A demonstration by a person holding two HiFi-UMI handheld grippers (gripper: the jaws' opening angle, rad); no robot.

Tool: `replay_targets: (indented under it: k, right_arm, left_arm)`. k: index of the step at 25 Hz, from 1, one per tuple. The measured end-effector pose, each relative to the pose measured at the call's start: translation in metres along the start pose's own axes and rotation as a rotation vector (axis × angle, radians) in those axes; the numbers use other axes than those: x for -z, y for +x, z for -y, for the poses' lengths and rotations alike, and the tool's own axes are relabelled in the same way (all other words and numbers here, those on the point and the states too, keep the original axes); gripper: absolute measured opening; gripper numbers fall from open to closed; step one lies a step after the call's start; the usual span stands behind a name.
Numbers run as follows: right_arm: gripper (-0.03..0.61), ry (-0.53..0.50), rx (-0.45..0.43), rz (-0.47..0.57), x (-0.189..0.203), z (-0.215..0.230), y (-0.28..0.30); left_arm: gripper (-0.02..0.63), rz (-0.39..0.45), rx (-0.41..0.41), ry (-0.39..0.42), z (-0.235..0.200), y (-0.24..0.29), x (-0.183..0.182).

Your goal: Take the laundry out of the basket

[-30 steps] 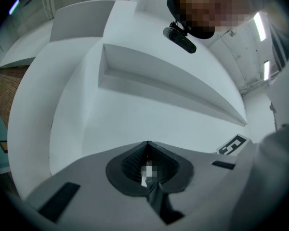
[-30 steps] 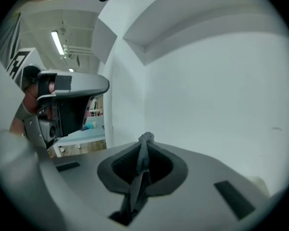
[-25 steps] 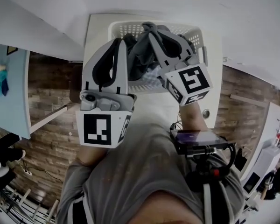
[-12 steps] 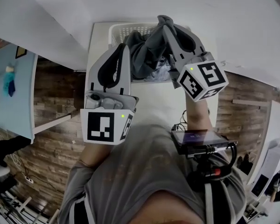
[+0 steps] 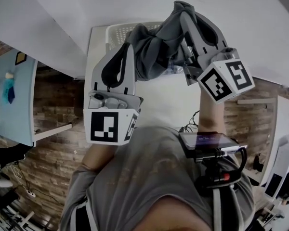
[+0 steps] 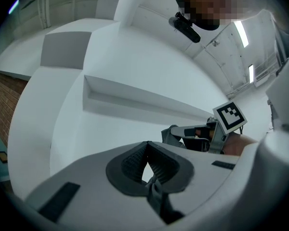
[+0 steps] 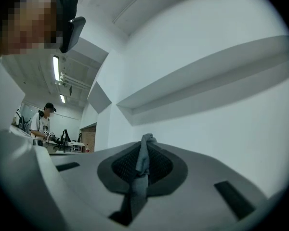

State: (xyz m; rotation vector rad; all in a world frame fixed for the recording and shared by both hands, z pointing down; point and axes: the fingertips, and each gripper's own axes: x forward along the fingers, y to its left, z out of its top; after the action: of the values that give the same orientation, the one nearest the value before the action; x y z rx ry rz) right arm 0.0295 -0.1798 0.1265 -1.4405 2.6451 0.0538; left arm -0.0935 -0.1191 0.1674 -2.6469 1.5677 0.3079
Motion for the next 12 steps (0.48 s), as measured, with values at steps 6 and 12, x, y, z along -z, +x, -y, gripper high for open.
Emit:
replay_targets:
  k: [6, 12]
  right_arm:
    - [0.021, -0.034, 0.033, 0.061, -0.047, 0.002, -0.035]
    - [0.021, -0.079, 0.08, 0.133, -0.094, 0.006, -0.07]
  left_arm:
    - [0.008, 0.021, 0.048, -0.02, 0.025, 0.0, -0.005]
    - [0.008, 0.04, 0.126, -0.055, 0.049, 0.009, -0.008]
